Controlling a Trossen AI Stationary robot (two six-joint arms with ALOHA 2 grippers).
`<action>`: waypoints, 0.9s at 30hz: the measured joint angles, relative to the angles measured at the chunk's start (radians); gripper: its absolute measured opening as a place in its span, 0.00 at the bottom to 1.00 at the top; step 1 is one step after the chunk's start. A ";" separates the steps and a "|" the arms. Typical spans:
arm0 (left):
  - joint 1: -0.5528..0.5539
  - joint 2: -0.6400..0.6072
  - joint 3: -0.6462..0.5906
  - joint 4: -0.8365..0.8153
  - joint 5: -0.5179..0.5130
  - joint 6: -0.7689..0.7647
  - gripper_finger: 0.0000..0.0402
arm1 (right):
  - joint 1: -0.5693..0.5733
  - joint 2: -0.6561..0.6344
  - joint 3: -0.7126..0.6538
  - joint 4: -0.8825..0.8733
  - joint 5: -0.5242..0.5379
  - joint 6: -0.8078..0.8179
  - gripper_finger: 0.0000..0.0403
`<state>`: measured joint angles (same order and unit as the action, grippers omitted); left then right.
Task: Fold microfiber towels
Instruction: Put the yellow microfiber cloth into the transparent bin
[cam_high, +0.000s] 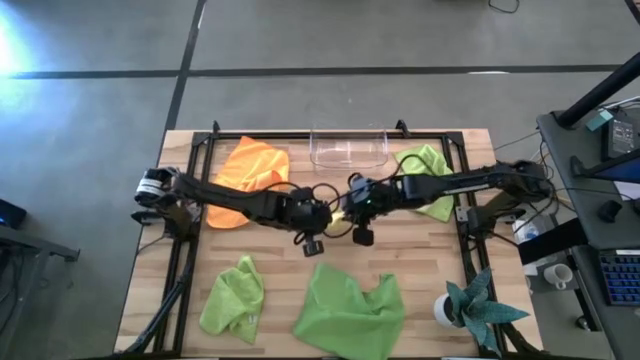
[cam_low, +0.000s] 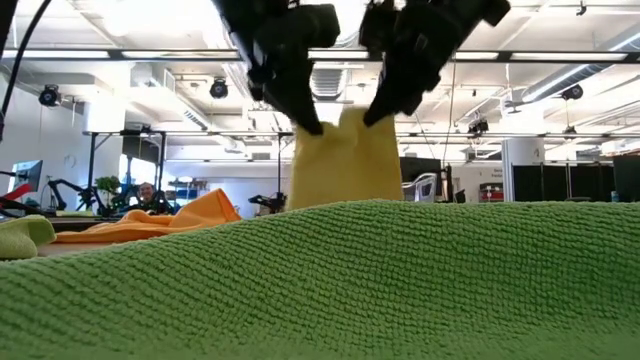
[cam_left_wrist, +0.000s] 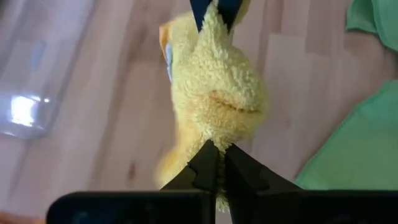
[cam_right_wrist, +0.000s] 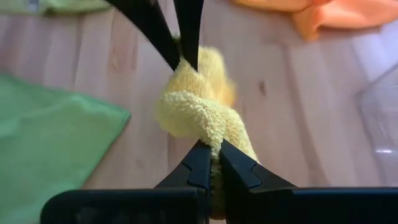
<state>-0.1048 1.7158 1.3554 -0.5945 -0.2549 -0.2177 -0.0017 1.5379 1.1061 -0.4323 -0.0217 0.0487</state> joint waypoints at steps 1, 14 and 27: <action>0.007 0.000 0.013 0.002 -0.001 0.015 0.00 | -0.006 -0.018 0.000 -0.006 0.000 0.003 0.03; 0.082 0.000 0.183 0.000 -0.097 0.100 0.00 | -0.095 -0.183 0.000 -0.058 0.031 -0.054 0.03; 0.243 -0.002 0.225 0.080 -0.145 0.219 0.00 | -0.265 -0.169 0.096 -0.048 0.052 -0.183 0.03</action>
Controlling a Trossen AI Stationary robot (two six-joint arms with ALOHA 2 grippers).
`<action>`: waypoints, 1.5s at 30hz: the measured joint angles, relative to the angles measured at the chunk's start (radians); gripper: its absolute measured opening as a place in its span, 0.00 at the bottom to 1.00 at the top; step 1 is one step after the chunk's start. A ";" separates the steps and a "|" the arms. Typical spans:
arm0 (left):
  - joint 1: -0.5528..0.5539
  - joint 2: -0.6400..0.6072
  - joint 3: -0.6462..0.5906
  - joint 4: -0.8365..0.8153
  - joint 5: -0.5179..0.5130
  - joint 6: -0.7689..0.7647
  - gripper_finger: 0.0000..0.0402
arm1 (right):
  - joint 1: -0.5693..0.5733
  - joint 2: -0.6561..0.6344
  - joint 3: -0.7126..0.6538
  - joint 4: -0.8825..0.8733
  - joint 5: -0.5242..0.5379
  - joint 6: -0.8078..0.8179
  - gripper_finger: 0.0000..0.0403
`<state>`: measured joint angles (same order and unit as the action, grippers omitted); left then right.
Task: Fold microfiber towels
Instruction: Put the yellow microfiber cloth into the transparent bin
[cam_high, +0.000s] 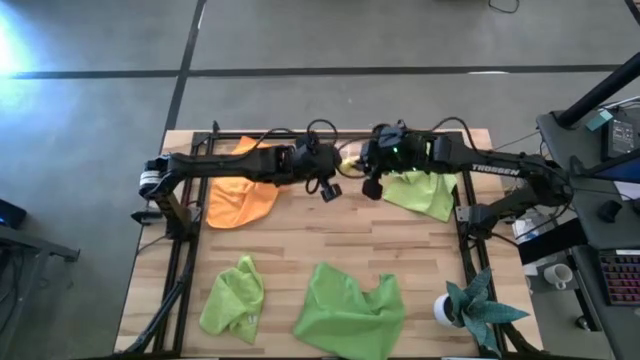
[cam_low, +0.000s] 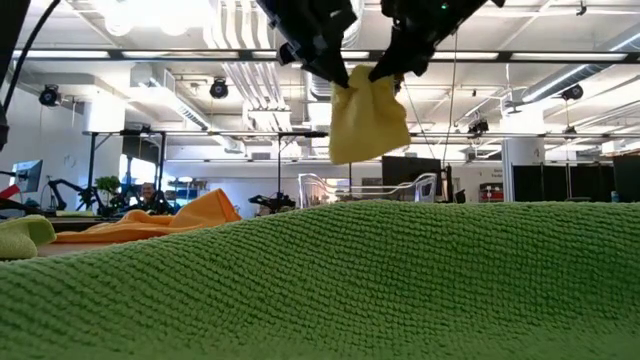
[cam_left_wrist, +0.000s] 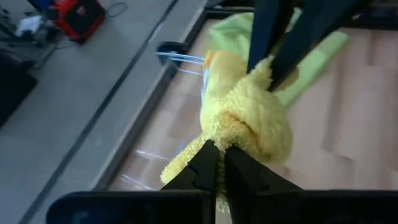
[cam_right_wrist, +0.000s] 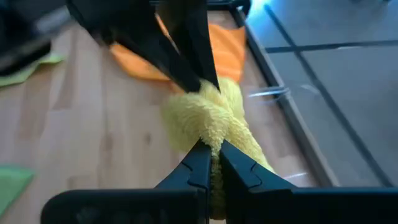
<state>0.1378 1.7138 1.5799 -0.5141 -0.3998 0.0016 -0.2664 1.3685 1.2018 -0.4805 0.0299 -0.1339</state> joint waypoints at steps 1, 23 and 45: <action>0.013 0.000 -0.002 0.005 0.000 0.014 0.00 | -0.014 0.012 0.015 0.000 0.000 -0.013 0.03; 0.357 0.014 -0.026 0.292 0.164 0.251 0.00 | -0.323 0.382 0.420 -0.095 -0.014 -0.107 0.03; 0.459 0.152 -0.020 0.541 0.310 0.347 0.00 | -0.454 0.494 0.593 -0.180 -0.002 -0.129 0.03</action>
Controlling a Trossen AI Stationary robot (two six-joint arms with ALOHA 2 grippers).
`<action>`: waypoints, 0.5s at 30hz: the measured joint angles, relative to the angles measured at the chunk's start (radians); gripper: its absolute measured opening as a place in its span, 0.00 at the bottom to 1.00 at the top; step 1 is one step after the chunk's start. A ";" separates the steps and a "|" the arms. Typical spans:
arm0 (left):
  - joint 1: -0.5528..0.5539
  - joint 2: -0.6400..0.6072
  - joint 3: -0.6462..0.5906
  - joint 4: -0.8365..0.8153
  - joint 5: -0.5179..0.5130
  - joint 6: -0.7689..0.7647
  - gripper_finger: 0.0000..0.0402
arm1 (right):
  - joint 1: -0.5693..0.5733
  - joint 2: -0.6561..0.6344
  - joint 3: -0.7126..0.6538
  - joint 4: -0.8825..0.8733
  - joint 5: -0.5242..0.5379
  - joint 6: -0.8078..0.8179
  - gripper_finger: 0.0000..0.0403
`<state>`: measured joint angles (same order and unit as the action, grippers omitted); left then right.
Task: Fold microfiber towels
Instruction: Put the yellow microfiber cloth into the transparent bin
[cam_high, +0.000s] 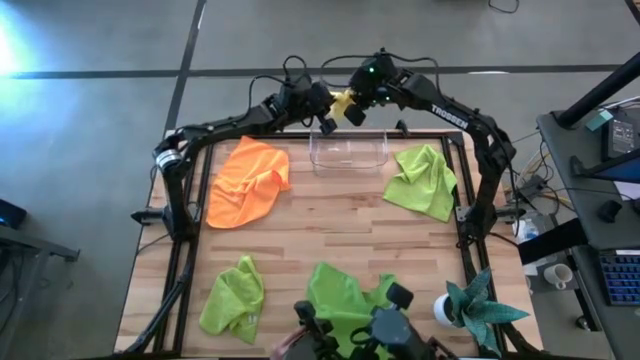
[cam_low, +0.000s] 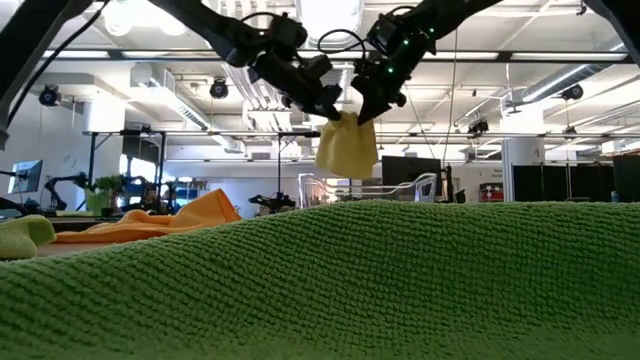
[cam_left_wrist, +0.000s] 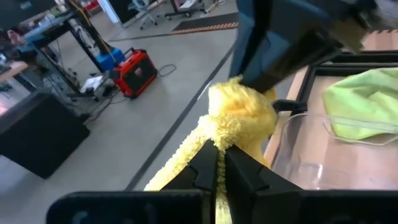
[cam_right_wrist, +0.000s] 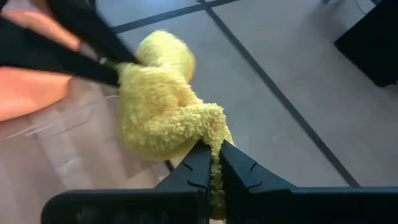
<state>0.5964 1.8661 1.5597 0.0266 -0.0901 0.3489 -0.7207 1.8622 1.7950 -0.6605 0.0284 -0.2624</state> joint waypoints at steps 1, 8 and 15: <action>0.001 0.008 0.000 0.000 0.000 0.005 0.00 | -0.008 0.000 0.000 0.002 0.000 0.000 0.03; 0.008 0.054 0.000 0.012 0.007 0.007 0.00 | -0.058 0.000 0.000 0.014 0.001 -0.012 0.03; 0.010 0.088 0.000 0.018 0.009 0.001 0.00 | -0.078 0.003 -0.002 0.014 -0.022 -0.028 0.03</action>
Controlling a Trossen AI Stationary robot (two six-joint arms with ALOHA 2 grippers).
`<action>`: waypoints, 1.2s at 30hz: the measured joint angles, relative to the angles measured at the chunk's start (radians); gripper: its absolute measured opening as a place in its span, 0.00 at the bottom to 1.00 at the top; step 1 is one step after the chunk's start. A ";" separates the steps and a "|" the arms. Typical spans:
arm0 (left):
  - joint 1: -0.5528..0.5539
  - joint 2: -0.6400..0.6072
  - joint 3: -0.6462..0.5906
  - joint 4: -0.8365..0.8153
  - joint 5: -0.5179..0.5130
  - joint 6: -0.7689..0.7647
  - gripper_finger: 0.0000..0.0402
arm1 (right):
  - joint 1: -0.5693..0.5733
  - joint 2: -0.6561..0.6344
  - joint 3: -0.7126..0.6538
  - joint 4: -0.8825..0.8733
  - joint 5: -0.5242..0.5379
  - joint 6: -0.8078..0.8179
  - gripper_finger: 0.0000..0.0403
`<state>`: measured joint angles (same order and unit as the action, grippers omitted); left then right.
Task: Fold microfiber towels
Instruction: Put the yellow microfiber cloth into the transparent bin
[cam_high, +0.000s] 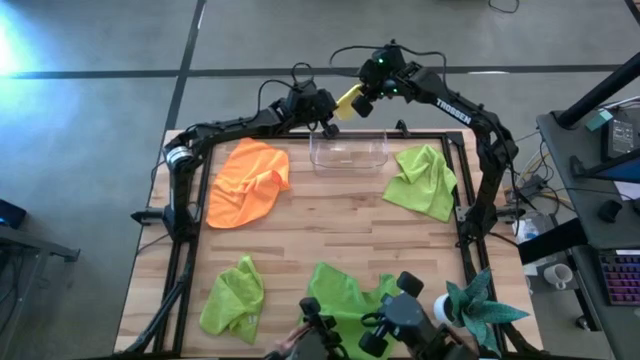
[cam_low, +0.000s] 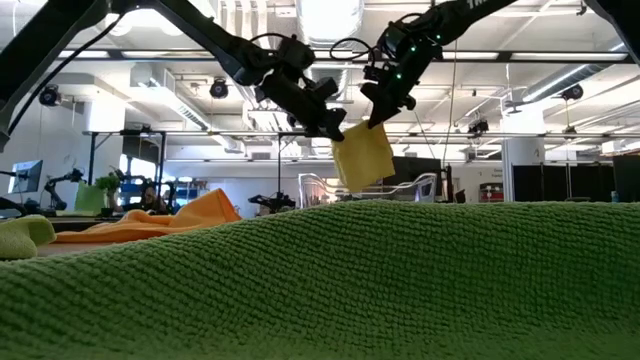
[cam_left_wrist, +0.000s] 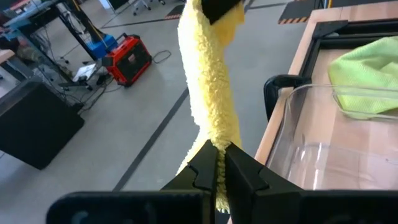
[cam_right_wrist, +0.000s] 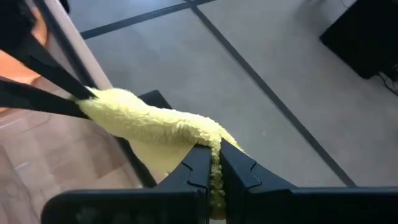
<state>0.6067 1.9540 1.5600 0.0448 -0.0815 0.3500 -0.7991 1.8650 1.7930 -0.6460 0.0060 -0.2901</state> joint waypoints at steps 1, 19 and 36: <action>0.000 0.004 0.000 -0.005 0.001 -0.001 0.00 | 0.000 0.001 -0.002 0.001 -0.017 0.001 0.03; -0.006 0.009 -0.013 -0.258 0.102 -0.003 0.00 | 0.042 0.108 -0.015 -0.234 -0.164 0.016 0.03; -0.025 -0.005 -0.016 -0.395 0.223 0.001 0.00 | 0.062 0.100 -0.033 -0.386 -0.203 0.002 0.03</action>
<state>0.5821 1.9486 1.5440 -0.3500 0.1413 0.3508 -0.7368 1.9646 1.7596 -1.0320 -0.1972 -0.2882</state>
